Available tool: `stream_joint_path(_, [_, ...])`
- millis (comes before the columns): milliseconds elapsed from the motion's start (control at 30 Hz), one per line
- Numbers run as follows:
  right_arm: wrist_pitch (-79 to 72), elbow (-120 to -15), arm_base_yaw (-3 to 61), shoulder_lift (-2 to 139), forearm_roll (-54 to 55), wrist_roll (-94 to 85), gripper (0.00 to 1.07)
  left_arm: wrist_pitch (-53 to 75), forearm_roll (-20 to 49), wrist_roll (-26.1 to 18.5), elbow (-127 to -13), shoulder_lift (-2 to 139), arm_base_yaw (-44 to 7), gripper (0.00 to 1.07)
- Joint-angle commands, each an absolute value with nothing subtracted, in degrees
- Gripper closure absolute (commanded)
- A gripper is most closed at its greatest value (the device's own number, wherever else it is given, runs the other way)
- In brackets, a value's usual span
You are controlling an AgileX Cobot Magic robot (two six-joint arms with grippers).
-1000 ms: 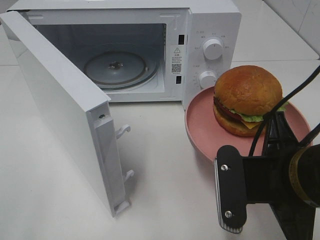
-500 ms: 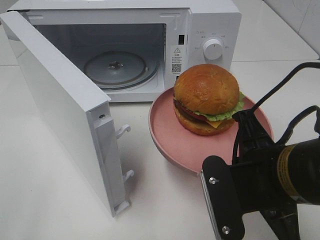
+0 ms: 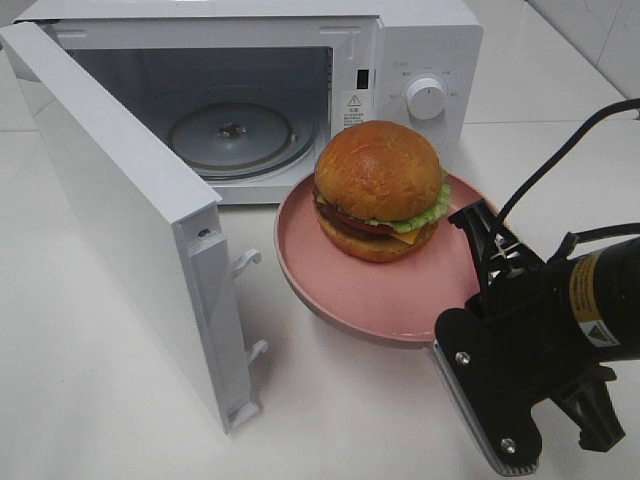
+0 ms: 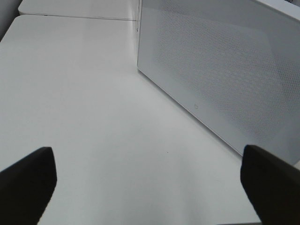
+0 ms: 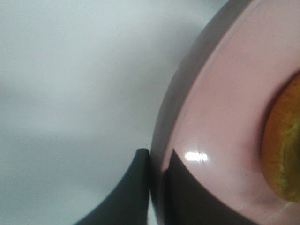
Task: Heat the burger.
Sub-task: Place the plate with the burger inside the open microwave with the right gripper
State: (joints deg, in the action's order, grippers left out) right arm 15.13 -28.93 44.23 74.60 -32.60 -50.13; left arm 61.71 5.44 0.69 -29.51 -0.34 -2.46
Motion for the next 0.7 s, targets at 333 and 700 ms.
stream_joint_path(333, [12.32,-29.39,37.01,74.03,-11.46,-84.45,1.07,61.08,6.02,0.69,-29.51,-1.15,-2.29,0.07])
stream_joint_path(700, [12.26,-29.39,36.21,74.2,-4.58,-93.28,1.07,61.08,6.02,0.69,-29.51,-1.15,-2.29,0.07])
